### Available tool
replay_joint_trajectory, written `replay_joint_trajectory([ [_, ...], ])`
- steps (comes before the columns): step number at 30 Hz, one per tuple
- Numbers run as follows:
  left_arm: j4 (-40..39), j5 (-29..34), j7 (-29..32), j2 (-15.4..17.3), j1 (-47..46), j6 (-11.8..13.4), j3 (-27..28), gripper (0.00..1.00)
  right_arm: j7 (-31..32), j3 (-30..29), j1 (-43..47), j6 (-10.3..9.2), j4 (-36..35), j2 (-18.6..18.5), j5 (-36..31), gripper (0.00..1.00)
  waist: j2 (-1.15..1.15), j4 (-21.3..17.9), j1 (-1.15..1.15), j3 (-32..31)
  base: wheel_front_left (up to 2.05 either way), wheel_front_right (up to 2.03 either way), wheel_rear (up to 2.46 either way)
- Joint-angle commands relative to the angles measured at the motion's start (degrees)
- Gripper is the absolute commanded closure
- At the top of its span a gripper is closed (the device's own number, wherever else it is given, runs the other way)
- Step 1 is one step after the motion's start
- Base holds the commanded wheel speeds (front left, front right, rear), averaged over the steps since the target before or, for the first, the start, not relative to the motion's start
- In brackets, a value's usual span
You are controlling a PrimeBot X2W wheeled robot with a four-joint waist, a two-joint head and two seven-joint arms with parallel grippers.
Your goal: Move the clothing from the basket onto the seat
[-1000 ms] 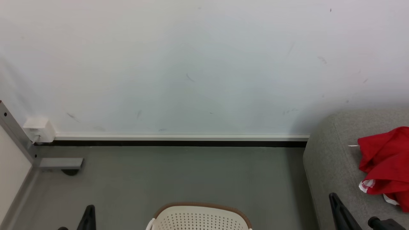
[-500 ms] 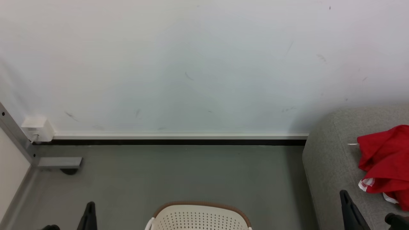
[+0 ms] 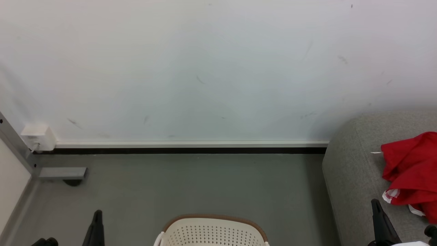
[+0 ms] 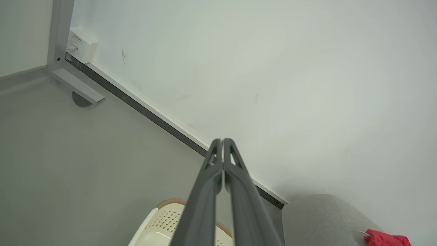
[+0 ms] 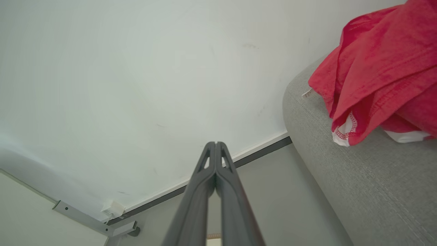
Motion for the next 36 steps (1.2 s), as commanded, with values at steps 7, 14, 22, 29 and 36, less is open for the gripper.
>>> replay_joint_trajectory([
  [7, -1.0, -7.2, 1.7, 0.0, -2.1, -0.6, 0.4, 1.0, 1.8, -1.5, -2.3, -0.03, -1.0, 0.3, 6.4, 1.0, 0.0, -0.1, 0.0, 0.2, 0.0, 0.0, 0.0],
  [14, -1.1, -12.3, 3.1, -0.2, -2.7, -0.9, 0.5, 1.0, 3.1, -2.5, -2.8, -0.04, -1.0, 0.7, 10.9, 1.0, 0.0, -0.2, 0.0, 0.4, 0.0, 0.0, 0.0],
  [22, -1.2, -17.3, 4.3, -0.4, -3.2, -1.2, 0.7, 1.0, 4.3, -3.4, -3.0, -0.05, -1.1, 1.0, 15.2, 1.0, 0.0, -0.4, 0.0, 0.6, 0.0, 0.0, 0.0],
  [29, -1.2, -21.8, 5.5, -0.5, -3.7, -1.5, 0.8, 1.0, 5.4, -4.2, -3.4, -0.05, -1.1, 1.4, 19.2, 1.0, 0.0, -0.5, 0.0, 0.8, 0.0, 0.0, 0.0],
  [36, -1.2, -25.9, 6.6, -0.7, -4.2, -1.8, 0.8, 1.0, 6.5, -5.0, -3.8, -0.06, -1.2, 1.7, 22.9, 1.0, 0.0, -0.6, 0.0, 1.0, 0.0, 0.0, 0.0],
])
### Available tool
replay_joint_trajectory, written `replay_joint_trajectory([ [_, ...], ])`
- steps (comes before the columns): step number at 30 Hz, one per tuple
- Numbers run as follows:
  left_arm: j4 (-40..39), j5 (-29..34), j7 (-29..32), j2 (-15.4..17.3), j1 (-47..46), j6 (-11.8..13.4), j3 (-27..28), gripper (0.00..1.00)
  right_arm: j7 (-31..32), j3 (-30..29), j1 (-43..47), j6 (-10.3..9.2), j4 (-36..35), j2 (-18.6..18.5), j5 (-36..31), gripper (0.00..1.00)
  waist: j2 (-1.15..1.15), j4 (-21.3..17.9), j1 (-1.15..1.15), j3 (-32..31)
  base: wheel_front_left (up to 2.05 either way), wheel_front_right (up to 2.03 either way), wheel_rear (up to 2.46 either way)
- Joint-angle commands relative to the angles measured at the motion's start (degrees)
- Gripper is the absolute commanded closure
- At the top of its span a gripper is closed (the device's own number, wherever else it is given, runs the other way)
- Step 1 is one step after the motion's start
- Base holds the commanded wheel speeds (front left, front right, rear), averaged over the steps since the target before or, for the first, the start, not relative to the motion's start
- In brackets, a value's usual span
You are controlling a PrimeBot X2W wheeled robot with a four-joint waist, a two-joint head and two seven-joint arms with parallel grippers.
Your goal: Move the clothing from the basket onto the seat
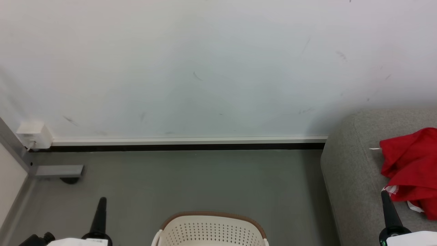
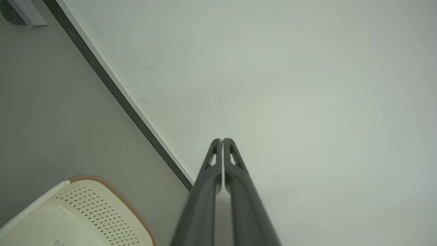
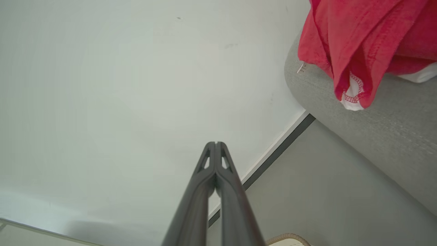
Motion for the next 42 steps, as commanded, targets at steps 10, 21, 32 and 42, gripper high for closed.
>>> replay_joint_trajectory([
  [10, -0.6, -6.5, 1.7, -0.1, -1.7, -0.7, 0.4, 1.0, 1.6, -1.5, -1.8, -0.07, -0.6, 0.4, 5.8, 1.0, 0.0, -0.2, 0.0, 0.3, 0.0, 0.0, 0.0],
  [21, -0.6, -12.0, 3.2, -0.2, -2.3, -1.1, 0.5, 1.0, 3.0, -2.5, -2.3, -0.08, -0.6, 0.7, 10.7, 1.0, 0.0, -0.3, 0.0, 0.6, 0.0, 0.0, 0.0],
  [32, -0.7, -17.3, 4.5, -0.4, -2.8, -1.4, 0.6, 1.0, 4.5, -3.5, -2.5, -0.09, -0.7, 1.1, 15.3, 1.0, 0.0, -0.5, 0.0, 0.9, 0.0, 0.0, 0.0],
  [42, -0.7, -21.5, 5.7, -0.6, -3.3, -1.7, 0.7, 1.0, 5.5, -4.3, -2.9, -0.1, -0.7, 1.5, 19.2, 1.0, 0.0, -0.7, -0.01, 1.2, 0.0, 0.0, 0.0],
])
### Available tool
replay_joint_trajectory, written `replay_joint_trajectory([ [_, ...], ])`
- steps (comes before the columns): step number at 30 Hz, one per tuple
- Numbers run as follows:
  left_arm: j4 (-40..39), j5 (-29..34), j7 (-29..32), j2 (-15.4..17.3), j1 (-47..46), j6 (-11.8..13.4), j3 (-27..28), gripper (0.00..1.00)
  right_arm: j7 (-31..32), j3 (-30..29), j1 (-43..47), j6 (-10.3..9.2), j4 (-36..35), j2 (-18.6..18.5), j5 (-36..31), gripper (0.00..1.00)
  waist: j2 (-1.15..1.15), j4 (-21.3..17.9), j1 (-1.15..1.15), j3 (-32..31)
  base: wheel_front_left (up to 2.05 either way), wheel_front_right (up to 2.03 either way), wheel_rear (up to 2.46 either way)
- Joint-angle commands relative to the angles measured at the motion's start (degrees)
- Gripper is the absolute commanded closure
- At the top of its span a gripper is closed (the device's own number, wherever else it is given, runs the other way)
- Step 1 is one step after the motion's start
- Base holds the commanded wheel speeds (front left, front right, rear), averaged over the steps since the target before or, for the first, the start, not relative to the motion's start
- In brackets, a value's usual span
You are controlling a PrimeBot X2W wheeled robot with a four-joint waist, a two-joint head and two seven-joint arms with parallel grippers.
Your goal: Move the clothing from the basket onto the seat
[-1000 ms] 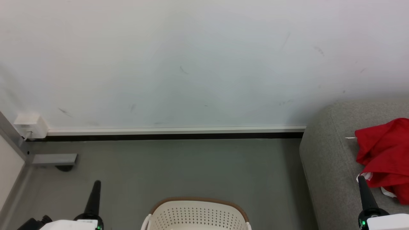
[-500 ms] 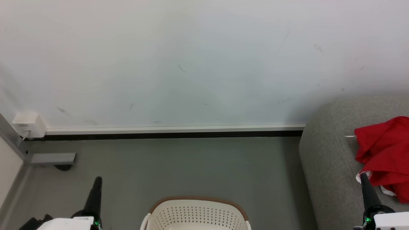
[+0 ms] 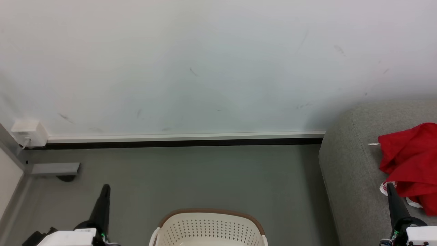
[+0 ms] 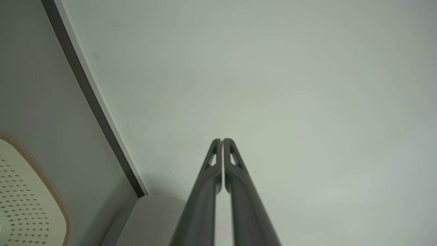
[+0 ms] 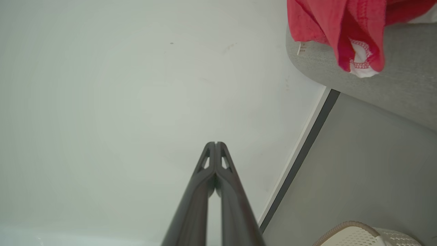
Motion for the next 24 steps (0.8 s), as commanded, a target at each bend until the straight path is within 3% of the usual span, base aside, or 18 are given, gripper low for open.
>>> replay_joint_trajectory([
  [1, -0.3, -1.3, 0.5, 0.2, -0.8, -0.2, 0.2, 1.0, 0.5, -0.4, -0.9, -0.1, -0.4, 0.1, 1.5, 1.0, 0.0, 0.0, 0.0, 0.0, 0.0, 0.0, 0.0],
  [14, -0.3, -6.6, 1.8, -0.1, -1.2, -0.7, 0.3, 1.0, 1.8, -1.4, -1.1, -0.12, -0.4, 0.5, 5.9, 1.0, 0.0, -0.2, 0.0, 0.4, 0.0, 0.0, 0.0],
  [24, -0.3, -6.6, 1.8, 0.0, -1.2, -0.7, 0.3, 1.0, 1.6, -1.4, -1.1, -0.12, -0.4, 0.5, 5.7, 1.0, 0.0, -0.2, 0.0, 0.4, 0.0, 0.0, 0.0],
])
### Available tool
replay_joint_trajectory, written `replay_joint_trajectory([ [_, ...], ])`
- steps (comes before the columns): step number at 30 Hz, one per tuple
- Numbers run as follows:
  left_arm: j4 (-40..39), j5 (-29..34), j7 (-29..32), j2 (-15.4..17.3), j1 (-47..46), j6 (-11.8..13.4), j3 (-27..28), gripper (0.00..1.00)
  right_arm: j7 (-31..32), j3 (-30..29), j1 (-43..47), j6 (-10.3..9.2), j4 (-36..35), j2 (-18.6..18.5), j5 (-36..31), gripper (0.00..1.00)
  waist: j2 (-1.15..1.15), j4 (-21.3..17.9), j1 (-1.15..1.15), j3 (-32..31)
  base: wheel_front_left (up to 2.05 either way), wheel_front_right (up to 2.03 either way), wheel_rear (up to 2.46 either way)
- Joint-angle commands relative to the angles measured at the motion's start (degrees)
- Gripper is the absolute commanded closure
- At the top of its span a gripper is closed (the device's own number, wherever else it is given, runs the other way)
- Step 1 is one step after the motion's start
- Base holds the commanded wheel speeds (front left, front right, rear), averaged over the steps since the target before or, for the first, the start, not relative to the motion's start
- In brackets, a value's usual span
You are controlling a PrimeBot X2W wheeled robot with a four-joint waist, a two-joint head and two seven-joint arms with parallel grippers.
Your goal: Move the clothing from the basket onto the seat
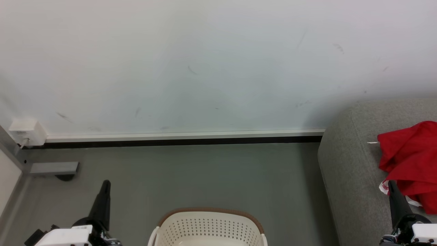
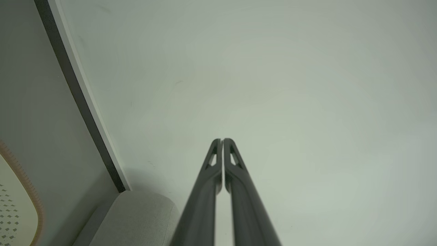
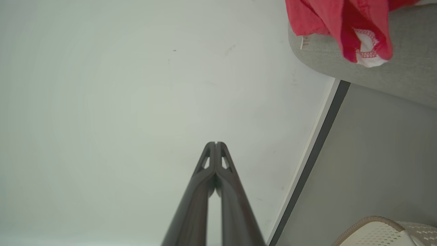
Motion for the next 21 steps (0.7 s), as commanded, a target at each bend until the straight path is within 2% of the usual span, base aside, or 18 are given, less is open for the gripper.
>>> replay_joint_trajectory([
  [1, -0.1, -0.7, 0.3, 0.1, -0.4, -0.3, 0.1, 1.0, -0.1, -0.3, -0.3, -0.12, -0.3, 0.1, 0.1, 1.0, 0.0, 0.0, 0.0, 0.0, 0.0, 0.0, 0.0],
  [21, -0.1, -0.7, 0.3, 0.1, -0.4, -0.3, 0.1, 1.0, -0.1, -0.3, -0.3, -0.12, -0.3, 0.2, 0.0, 1.0, 0.0, 0.0, 0.0, 0.0, 0.0, 0.0, 0.0],
])
